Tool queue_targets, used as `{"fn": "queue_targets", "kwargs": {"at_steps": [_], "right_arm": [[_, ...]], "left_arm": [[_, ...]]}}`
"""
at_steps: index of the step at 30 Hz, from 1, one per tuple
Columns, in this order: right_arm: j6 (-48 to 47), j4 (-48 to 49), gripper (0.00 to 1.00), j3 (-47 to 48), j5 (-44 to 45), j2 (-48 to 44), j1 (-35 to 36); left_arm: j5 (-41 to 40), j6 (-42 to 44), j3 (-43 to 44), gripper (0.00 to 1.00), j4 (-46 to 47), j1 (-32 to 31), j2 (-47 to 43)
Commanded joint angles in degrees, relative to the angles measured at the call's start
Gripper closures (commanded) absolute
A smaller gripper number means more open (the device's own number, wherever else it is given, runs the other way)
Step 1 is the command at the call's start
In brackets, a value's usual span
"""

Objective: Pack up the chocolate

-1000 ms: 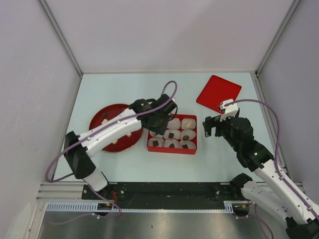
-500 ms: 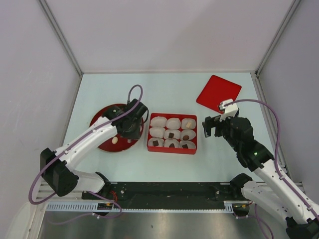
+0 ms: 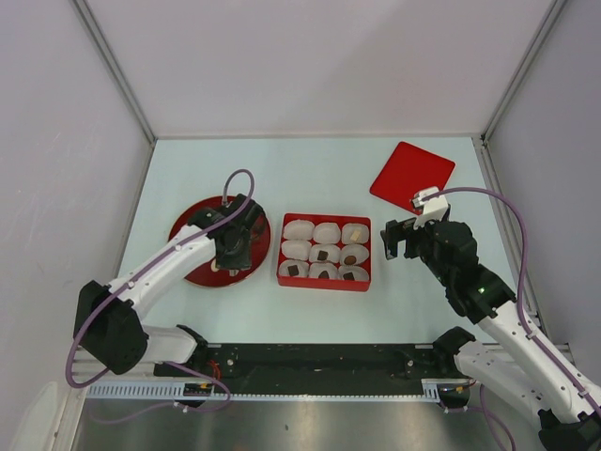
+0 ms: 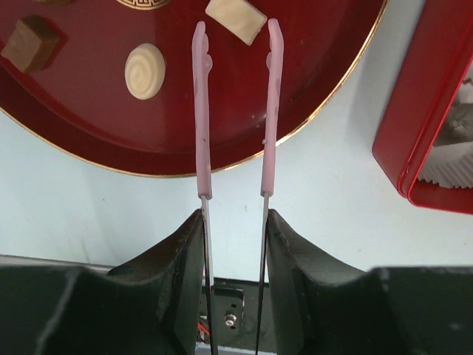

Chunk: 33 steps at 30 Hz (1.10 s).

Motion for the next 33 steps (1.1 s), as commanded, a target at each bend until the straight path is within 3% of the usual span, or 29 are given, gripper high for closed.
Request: {"fn": "queue_targets", "kwargs": {"at_steps": [1, 15, 28, 33], "right_arm": [[-0.1, 2.0, 0.0, -0.1, 0.4, -0.7, 0.3], [-0.2, 1.9, 0.0, -0.1, 0.9, -0.8, 0.3], [-0.1, 1.7, 0.0, -0.1, 0.9, -0.9, 0.5], [0.0, 1.8, 0.0, -0.1, 0.8, -1.1, 0.4]], "left_arm": [[0.0, -1.2, -1.6, 0.6, 5.3, 1.5, -1.3], [1.0, -2.0, -5.3, 0.59, 10.3, 3.7, 0.2], [0.3, -1.3, -7.6, 0.7, 8.9, 5.9, -1.8], [0.5, -0.5, -8.7, 0.68, 8.4, 8.4, -3.7]]}}
